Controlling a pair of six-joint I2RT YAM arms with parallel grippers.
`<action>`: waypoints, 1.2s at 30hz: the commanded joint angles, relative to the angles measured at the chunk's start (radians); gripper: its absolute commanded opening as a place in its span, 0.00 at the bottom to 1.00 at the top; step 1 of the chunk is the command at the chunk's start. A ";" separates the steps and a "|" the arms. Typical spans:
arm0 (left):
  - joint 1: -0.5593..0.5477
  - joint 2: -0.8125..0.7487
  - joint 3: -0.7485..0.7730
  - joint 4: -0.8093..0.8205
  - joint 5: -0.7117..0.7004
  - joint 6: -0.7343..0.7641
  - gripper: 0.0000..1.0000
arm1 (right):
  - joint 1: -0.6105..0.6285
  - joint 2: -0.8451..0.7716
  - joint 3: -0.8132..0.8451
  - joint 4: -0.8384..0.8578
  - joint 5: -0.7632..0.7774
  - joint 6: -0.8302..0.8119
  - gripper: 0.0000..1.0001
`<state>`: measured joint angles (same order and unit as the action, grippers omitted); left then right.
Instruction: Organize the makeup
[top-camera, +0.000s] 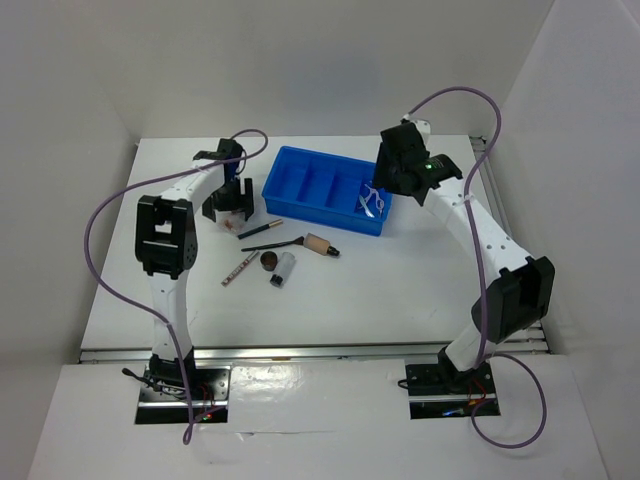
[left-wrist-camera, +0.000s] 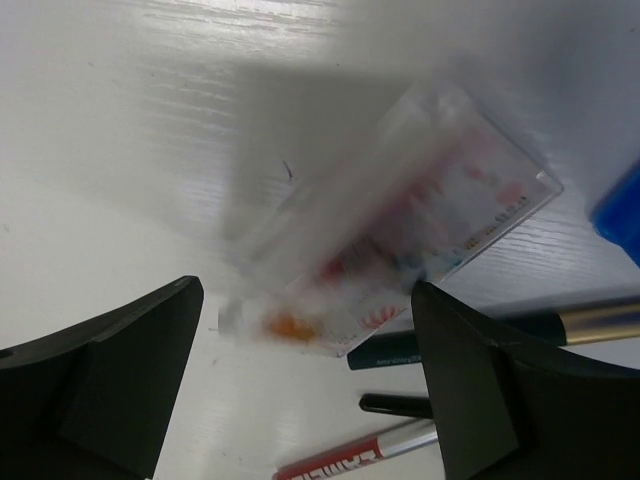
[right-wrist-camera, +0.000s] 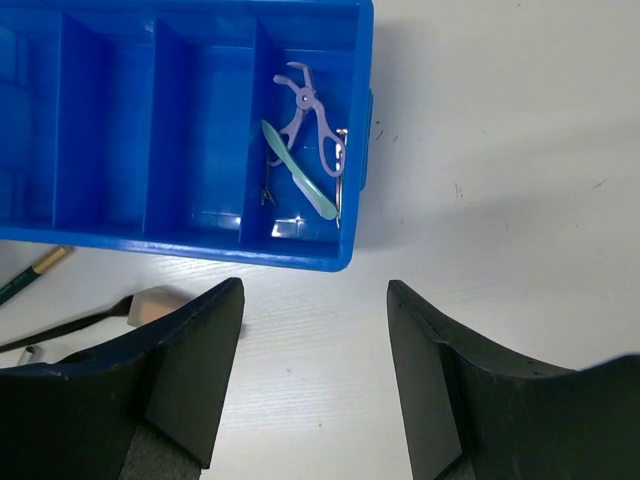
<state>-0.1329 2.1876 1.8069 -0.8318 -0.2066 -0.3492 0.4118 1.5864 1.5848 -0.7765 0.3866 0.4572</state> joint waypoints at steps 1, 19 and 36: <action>-0.002 0.018 0.037 -0.004 -0.031 0.064 1.00 | -0.002 0.015 0.021 0.010 -0.017 -0.009 0.67; -0.002 0.060 0.025 0.062 0.098 0.141 1.00 | 0.085 0.096 0.104 -0.052 0.021 0.018 0.68; -0.002 -0.057 -0.023 0.092 0.200 0.139 0.62 | 0.142 0.124 0.122 -0.070 0.031 0.037 0.68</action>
<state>-0.1341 2.2169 1.7943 -0.7502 -0.0372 -0.2153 0.5411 1.7054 1.6588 -0.8272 0.3923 0.4801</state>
